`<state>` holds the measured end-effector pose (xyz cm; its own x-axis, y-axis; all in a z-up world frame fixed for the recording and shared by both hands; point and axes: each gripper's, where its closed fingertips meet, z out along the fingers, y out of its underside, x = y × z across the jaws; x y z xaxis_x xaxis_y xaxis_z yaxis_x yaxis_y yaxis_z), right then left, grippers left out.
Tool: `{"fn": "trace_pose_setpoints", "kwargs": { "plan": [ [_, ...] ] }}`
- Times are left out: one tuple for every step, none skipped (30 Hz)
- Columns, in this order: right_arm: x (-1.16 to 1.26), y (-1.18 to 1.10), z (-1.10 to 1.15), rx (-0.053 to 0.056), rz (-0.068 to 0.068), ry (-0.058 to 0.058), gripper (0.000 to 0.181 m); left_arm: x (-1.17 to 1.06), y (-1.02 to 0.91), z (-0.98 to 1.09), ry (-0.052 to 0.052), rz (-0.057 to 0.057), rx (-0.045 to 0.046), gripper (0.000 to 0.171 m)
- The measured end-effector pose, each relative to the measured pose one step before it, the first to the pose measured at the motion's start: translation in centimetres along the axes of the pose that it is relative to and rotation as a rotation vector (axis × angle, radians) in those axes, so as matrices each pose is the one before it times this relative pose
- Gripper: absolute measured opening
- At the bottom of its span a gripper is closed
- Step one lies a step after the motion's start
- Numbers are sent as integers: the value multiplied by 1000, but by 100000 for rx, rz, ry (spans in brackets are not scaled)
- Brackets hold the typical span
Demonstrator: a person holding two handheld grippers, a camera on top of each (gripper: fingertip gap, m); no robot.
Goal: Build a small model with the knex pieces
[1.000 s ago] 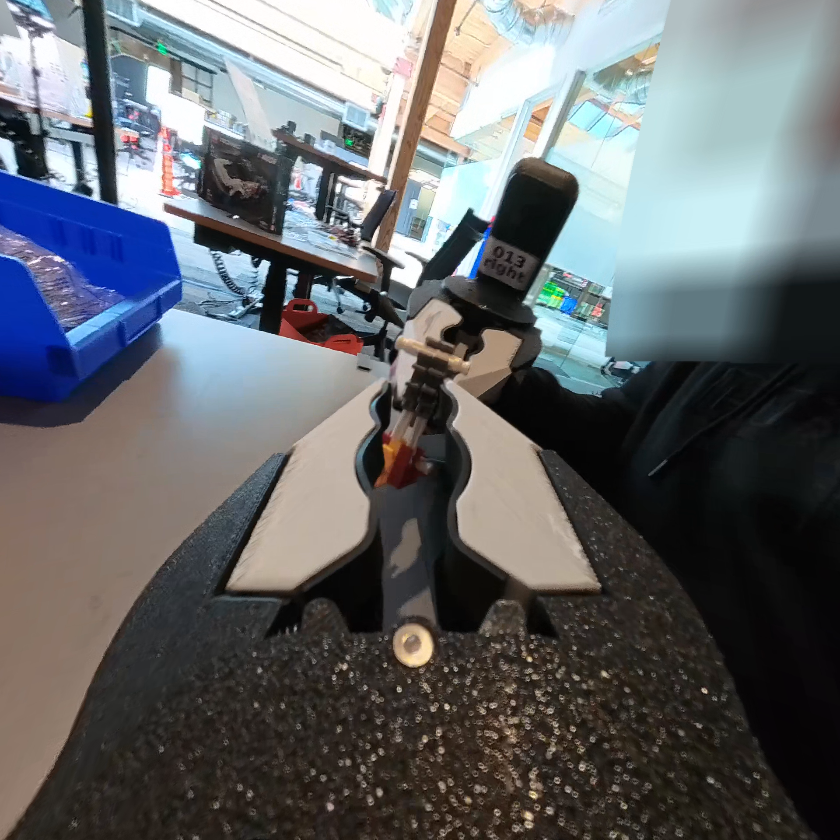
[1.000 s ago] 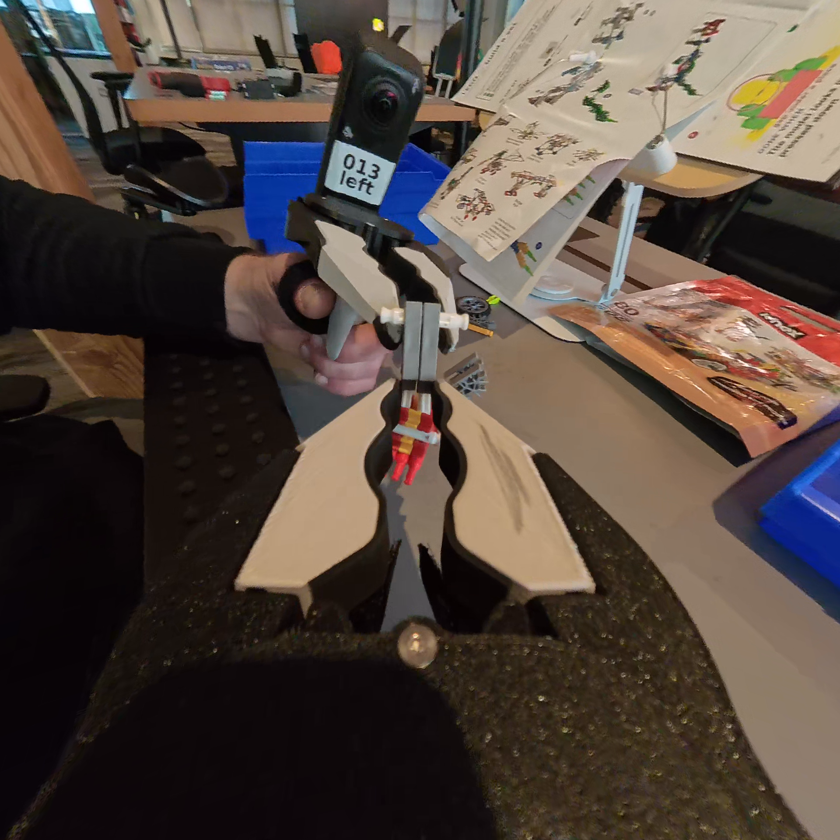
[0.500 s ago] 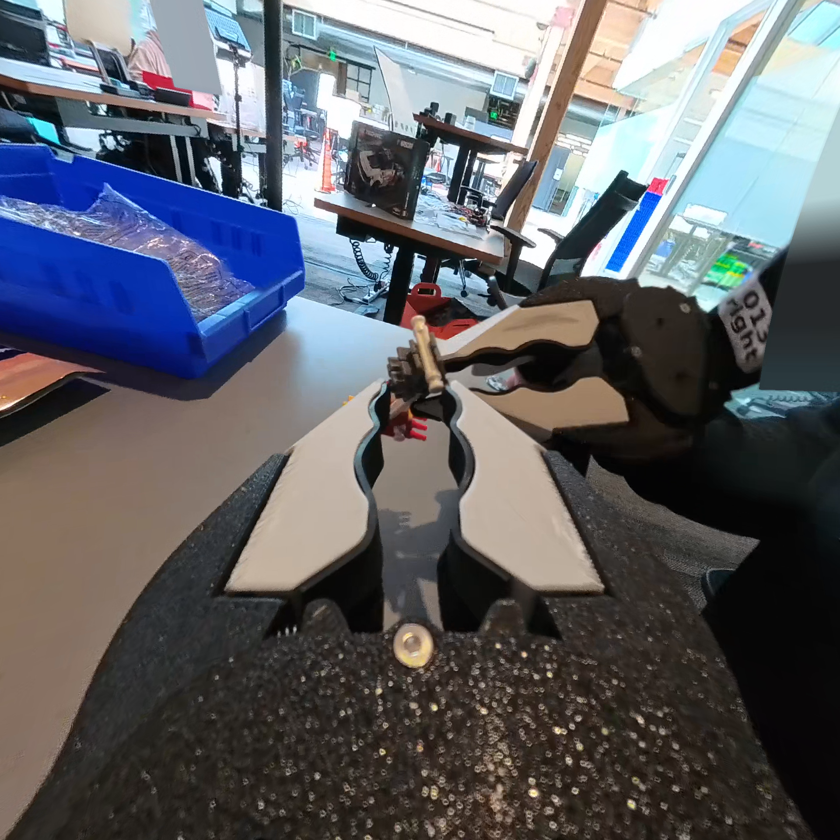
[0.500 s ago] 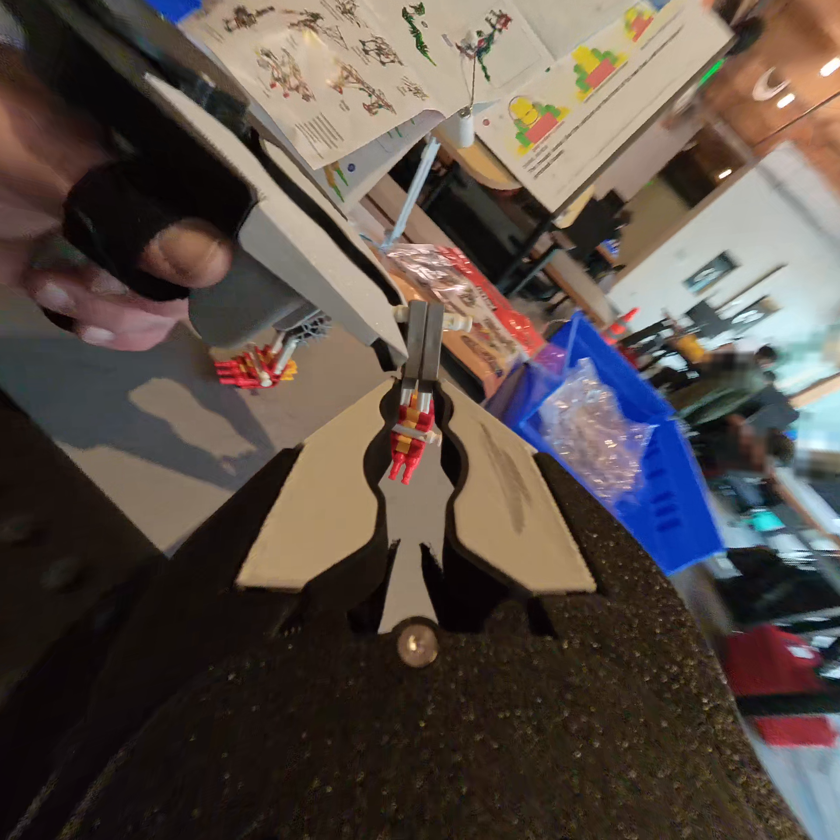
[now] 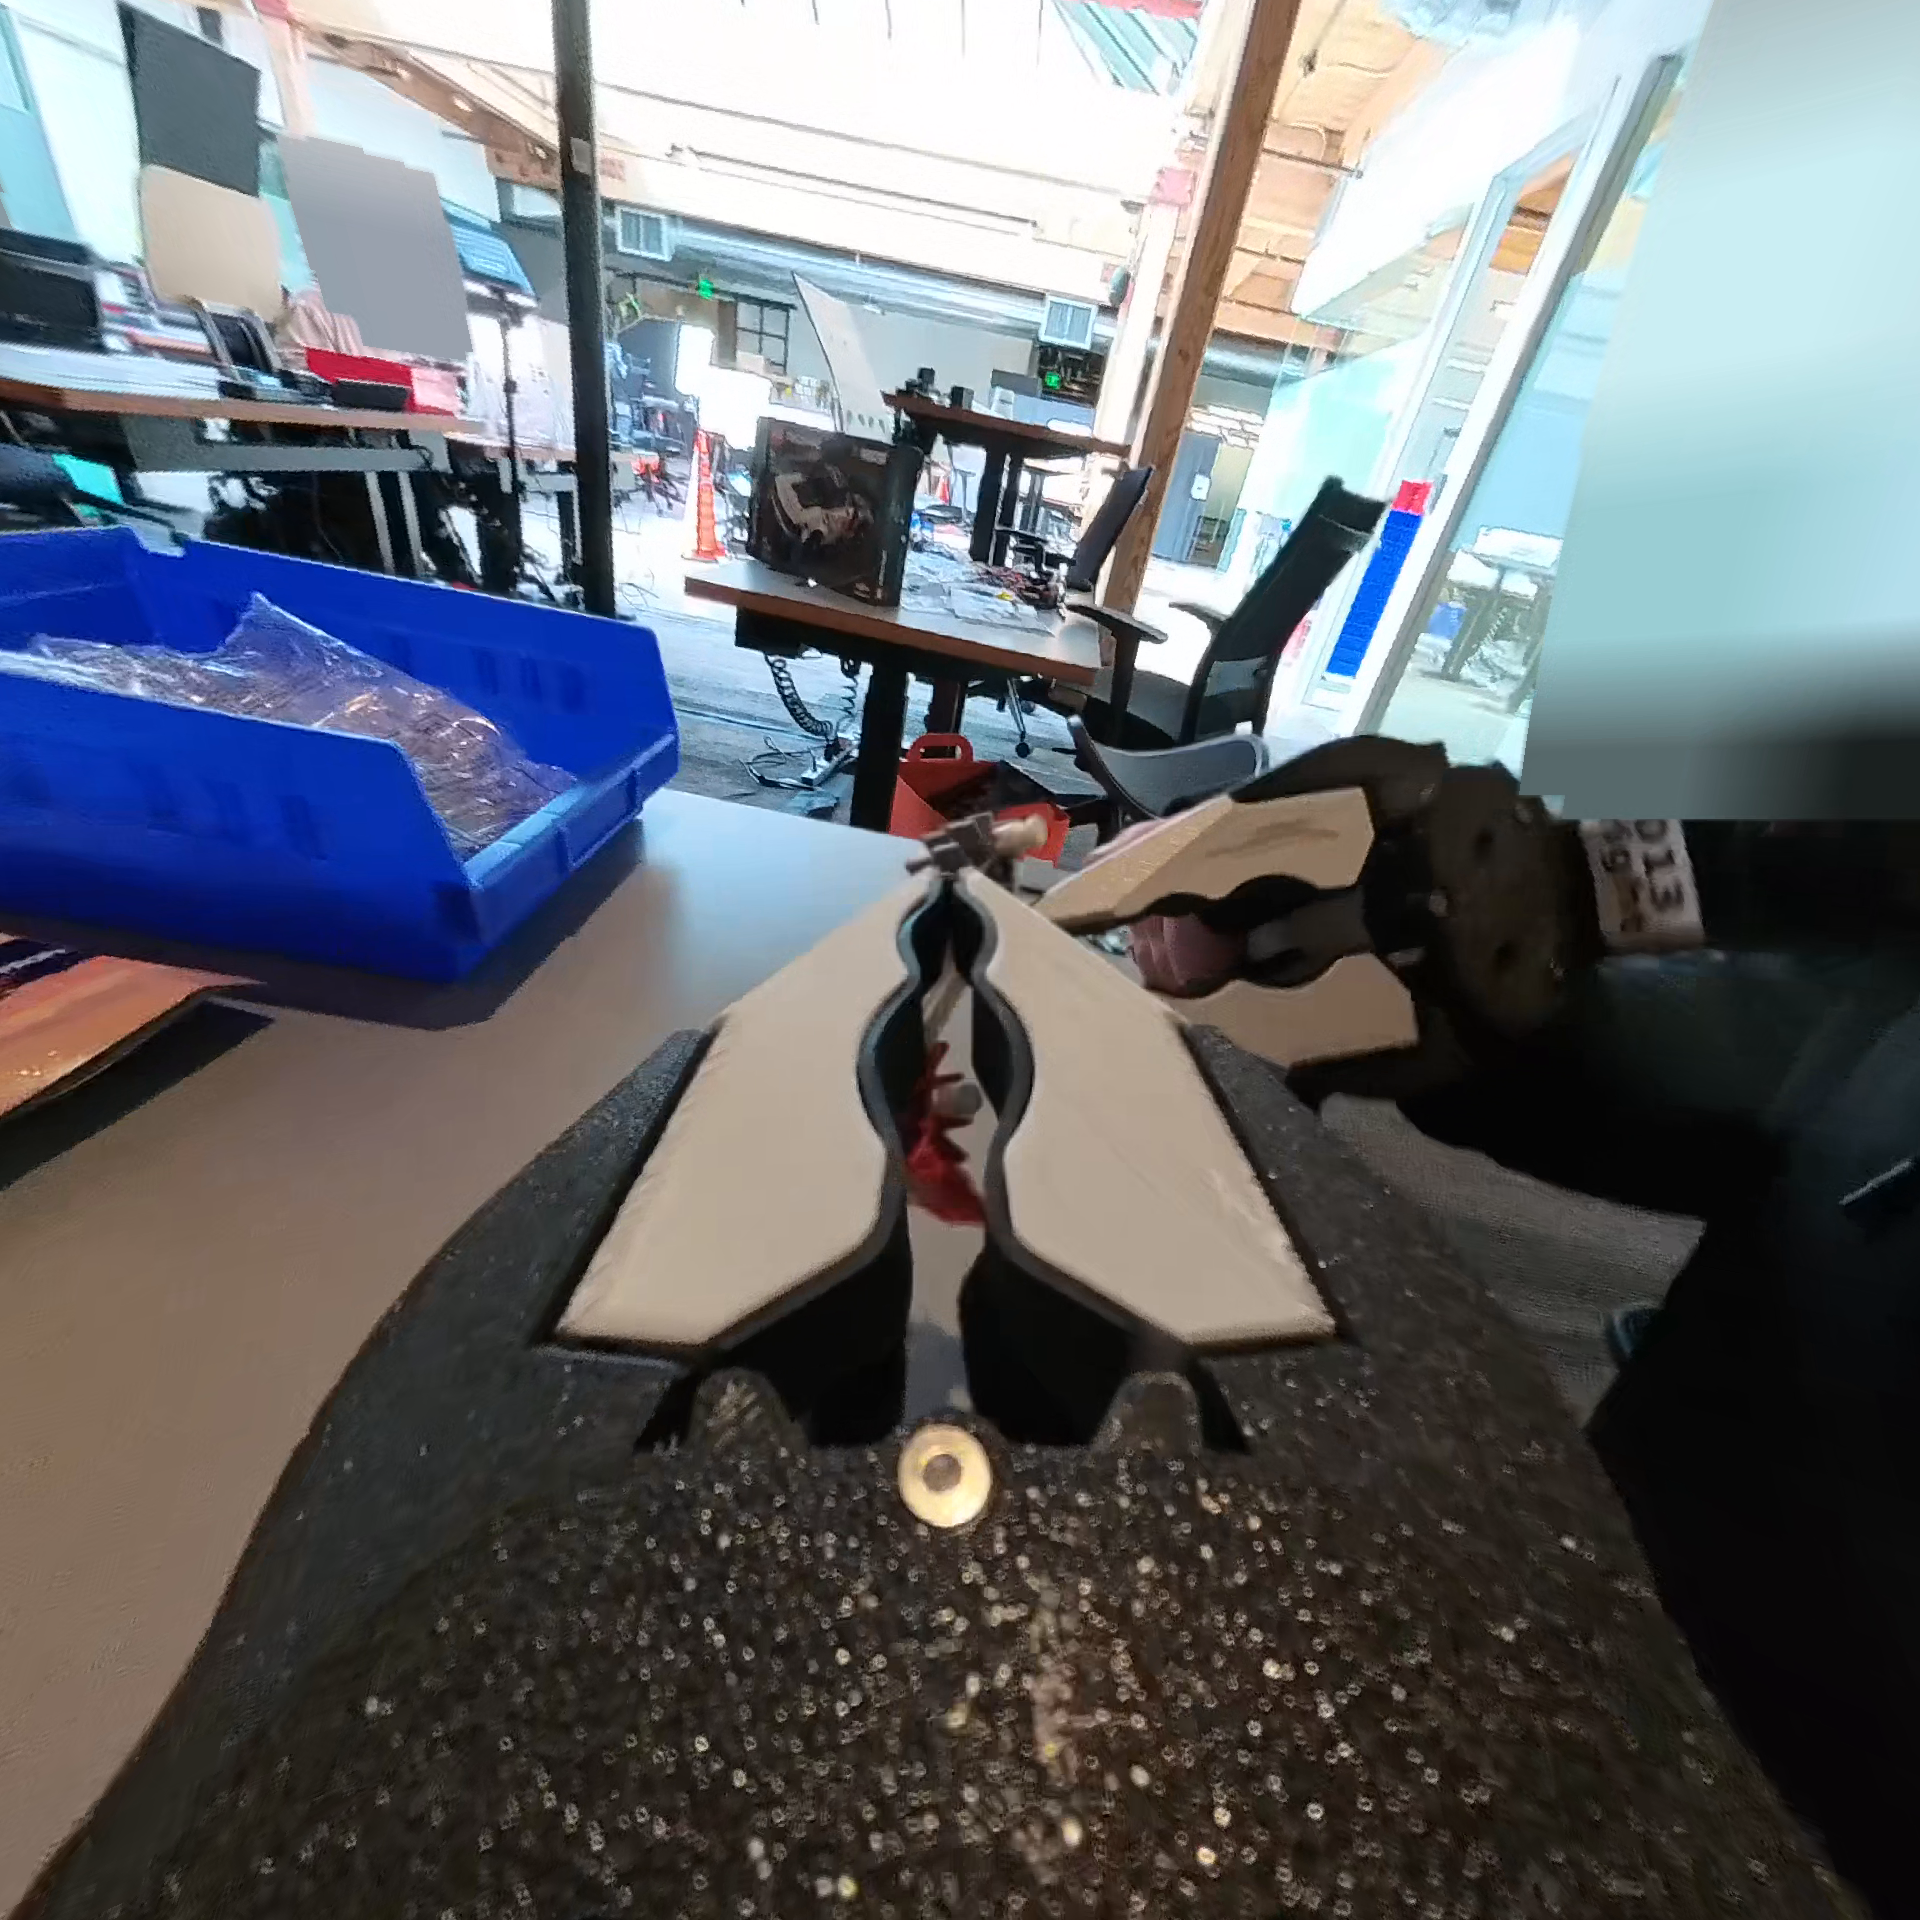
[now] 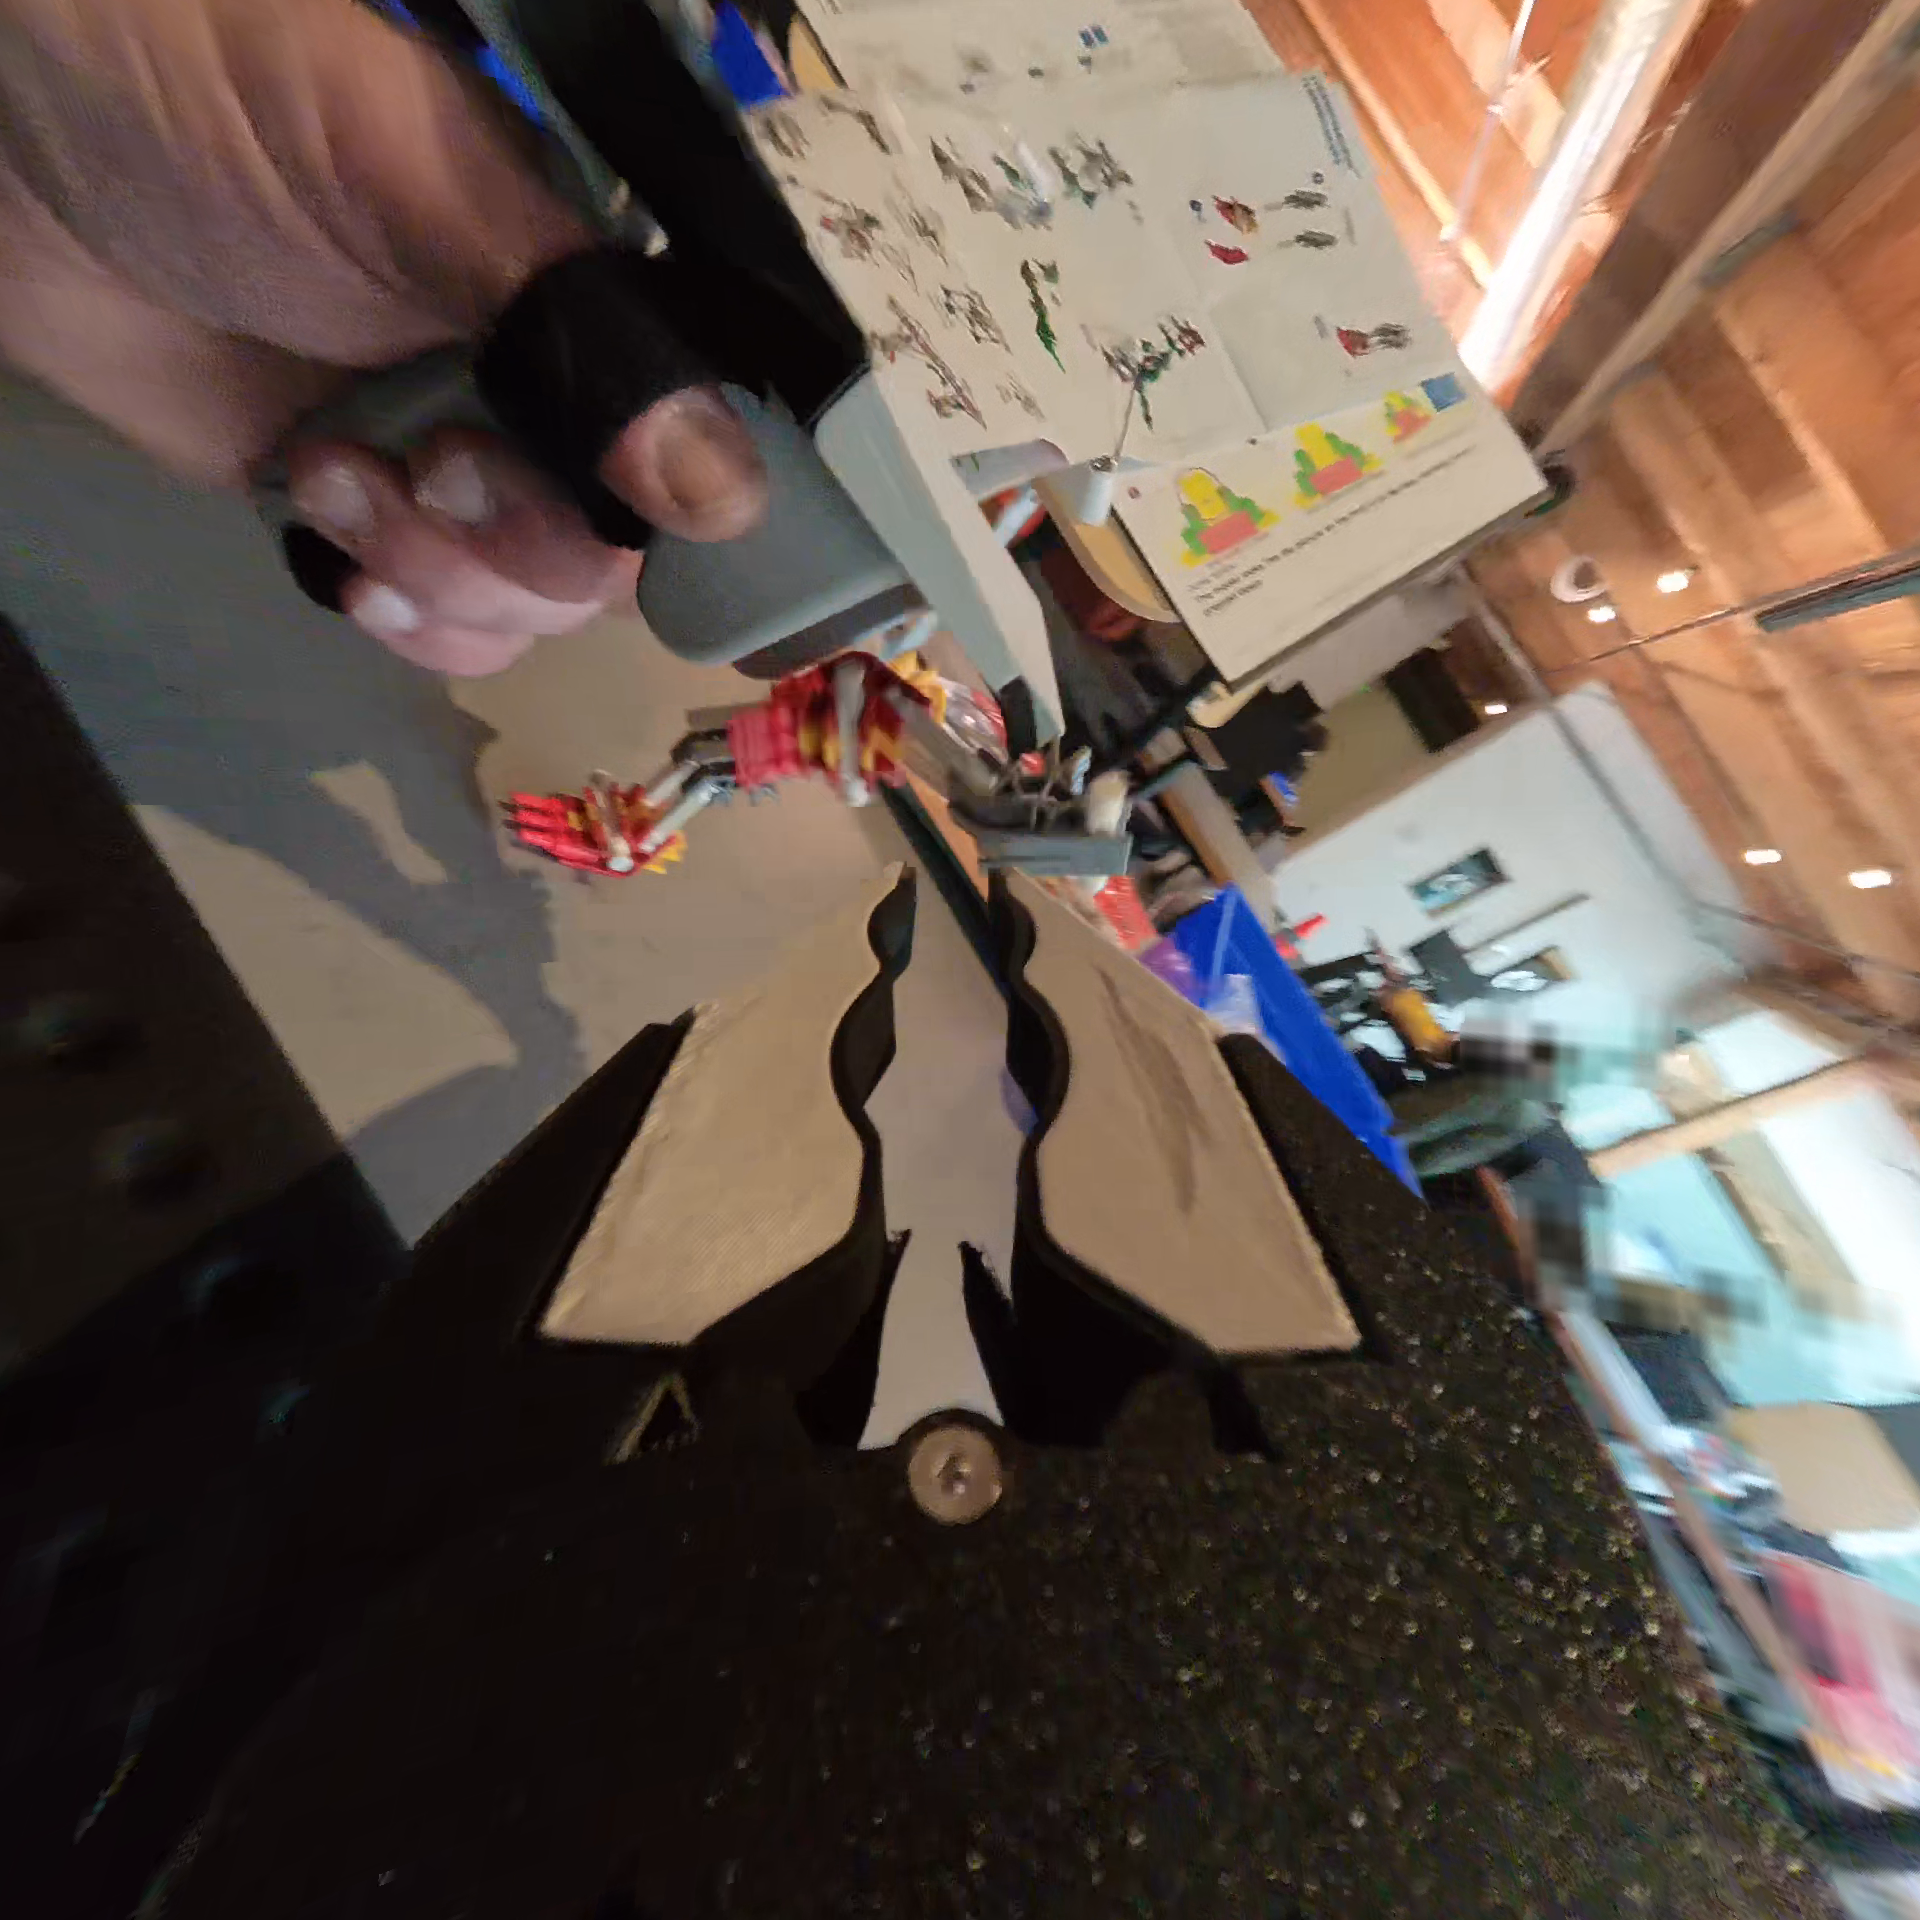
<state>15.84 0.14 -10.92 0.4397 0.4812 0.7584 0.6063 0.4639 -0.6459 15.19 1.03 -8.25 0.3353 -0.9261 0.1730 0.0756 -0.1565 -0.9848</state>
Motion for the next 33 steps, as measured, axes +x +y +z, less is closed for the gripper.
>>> {"fn": "trace_pose_setpoints", "kwargs": {
  "plan": [
    [-13,-7,-114,998,5829,-3585,12,106,444,140,1053,1143,-3465,0],
    [-95,183,35,-337,5158,-3661,6,-3,765,252,183,912,-4229,0],
    [-29,236,101,-162,4155,-2691,1,84,810,307,890,-378,-3523,0],
    [-80,436,192,-1328,2775,-2293,0,214,662,318,1928,-2117,-2512,0],
    [-12,509,243,-1991,1148,-1111,0,106,446,270,758,-1045,-1562,0],
    [-8,282,140,-462,781,-530,0,-24,413,210,-293,307,-2385,0],
    [-116,261,-9,-90,1392,-1621,0,-79,324,89,-554,594,-2503,0],
    [-149,394,-105,-757,2265,-2631,0,-75,76,-40,-597,443,-891,0],
    [96,429,-217,-581,2767,-1757,0,-257,183,-64,-1679,263,-1455,0],
    [468,259,-354,528,3177,-204,0,-249,372,-24,-1675,649,-2675,0],
    [718,333,-364,-369,5186,186,0,-214,201,-53,-1657,686,-1549,2],
    [767,379,-374,-924,6255,-423,0,-228,212,-7,-1979,707,-2068,5],
    [972,221,-465,-268,5416,931,0,-156,482,124,-1923,2075,-4206,7],
    [1022,154,-490,-241,4949,1576,0,-95,590,232,-2504,4169,-5246,11],
    [707,318,-430,-1851,5099,-39,1,-35,444,260,-2988,5206,-4729,13],
    [475,416,-453,-2818,3685,-985,4,171,342,323,-1802,4693,-4299,15],
    [700,378,-480,-2099,3156,1220,9,307,367,390,-840,3369,-4607,20],
    [554,453,-389,-2268,3581,508,11,189,261,429,-1486,2762,-3860,25],
    [202,615,-191,-3135,3958,-1150,13,128,96,479,-1887,2277,-2683,26],
    [-43,651,15,-3184,3542,-1642,17,361,118,595,-241,1527,-2999,28],
    [-50,469,169,-1617,2307,-493,18,394,181,703,417,373,-3592,31],
    [-47,513,327,-1526,1902,200,18,170,151,765,-434,-1086,-3217,35],
    [-214,738,495,-3091,1746,-632,18,45,116,775,-568,-1900,-2474,38],
    [-143,640,551,-2598,1162,161,19,-37,188,734,-469,-2223,-2513,41],
    [-65,368,513,-818,1166,780,18,-151,230,634,-902,-2291,-2685,42],
    [-249,394,529,-1206,1359,-801,18,60,119,538,185,-965,-1954,43],
    [-324,460,542,-1910,1516,-1940,19,238,242,528,1163,-843,-2772,45],
    [-142,362,533,-1575,1584,-1470,21,230,250,500,1390,-871,-2538,45],
    [106,272,488,-1297,835,-177,23,34,-51,398,187,-399,166,38],
    [139,267,379,-1440,-361,-66,23,60,-41,282,390,-429,329,38],
    [194,228,253,-1502,-269,178,23,74,-66,131,721,-102,58,38],
    [282,-162,58,814,1008,493,23,30,-53,38,255,519,159,38],
    [177,-271,-56,1443,1577,-271,23,-5,-30,13,-357,646,342,38]
  ]
}}
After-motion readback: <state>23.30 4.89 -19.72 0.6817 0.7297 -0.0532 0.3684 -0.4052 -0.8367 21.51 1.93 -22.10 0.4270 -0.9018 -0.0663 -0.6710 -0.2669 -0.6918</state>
